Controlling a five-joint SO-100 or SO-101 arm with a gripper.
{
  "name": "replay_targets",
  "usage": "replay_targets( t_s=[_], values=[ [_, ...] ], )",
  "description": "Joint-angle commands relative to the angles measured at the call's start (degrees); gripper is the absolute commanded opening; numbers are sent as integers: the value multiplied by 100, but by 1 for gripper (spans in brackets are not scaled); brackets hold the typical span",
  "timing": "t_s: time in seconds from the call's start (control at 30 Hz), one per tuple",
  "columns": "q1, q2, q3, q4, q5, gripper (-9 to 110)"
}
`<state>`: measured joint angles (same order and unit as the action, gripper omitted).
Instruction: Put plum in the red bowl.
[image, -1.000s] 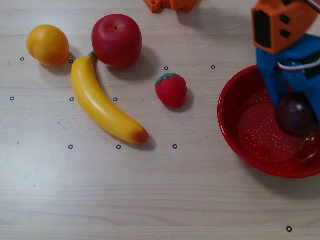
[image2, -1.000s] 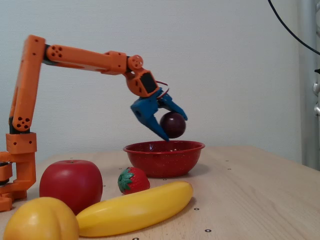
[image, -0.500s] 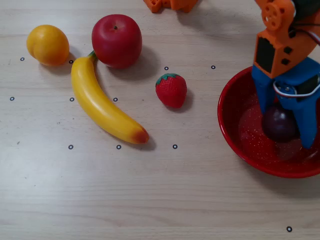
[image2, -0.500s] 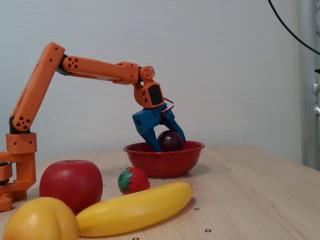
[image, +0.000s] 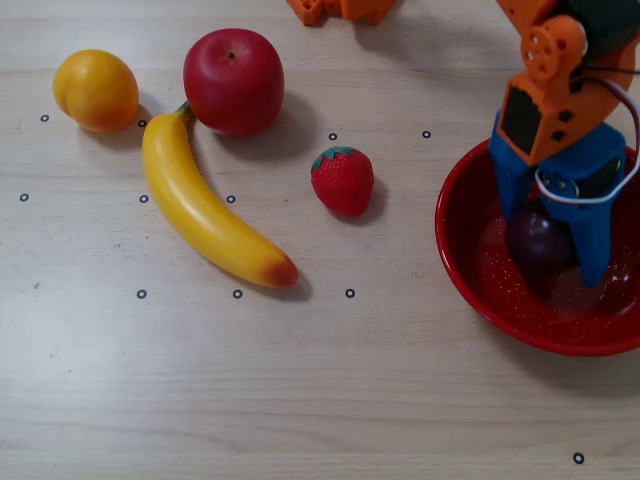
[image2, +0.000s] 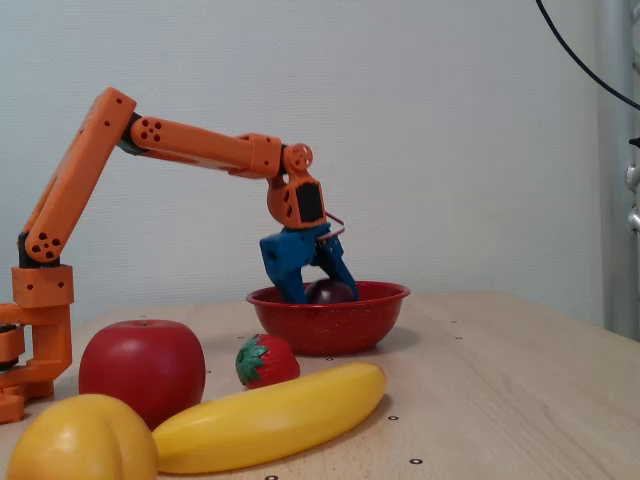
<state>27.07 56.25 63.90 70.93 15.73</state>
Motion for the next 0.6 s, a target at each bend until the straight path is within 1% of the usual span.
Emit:
replay_targets(
  t_s=[0.0, 0.17, 0.23, 0.47, 0.57],
  values=[
    [0, 229, -299, 70, 88, 37],
    [-18, 193, -475, 70, 62, 41],
    [-35, 264, -519, 53, 53, 40],
    [-141, 817, -1151, 431, -281, 45],
    [-202, 1151, -1556, 668, -387, 42]
  ],
)
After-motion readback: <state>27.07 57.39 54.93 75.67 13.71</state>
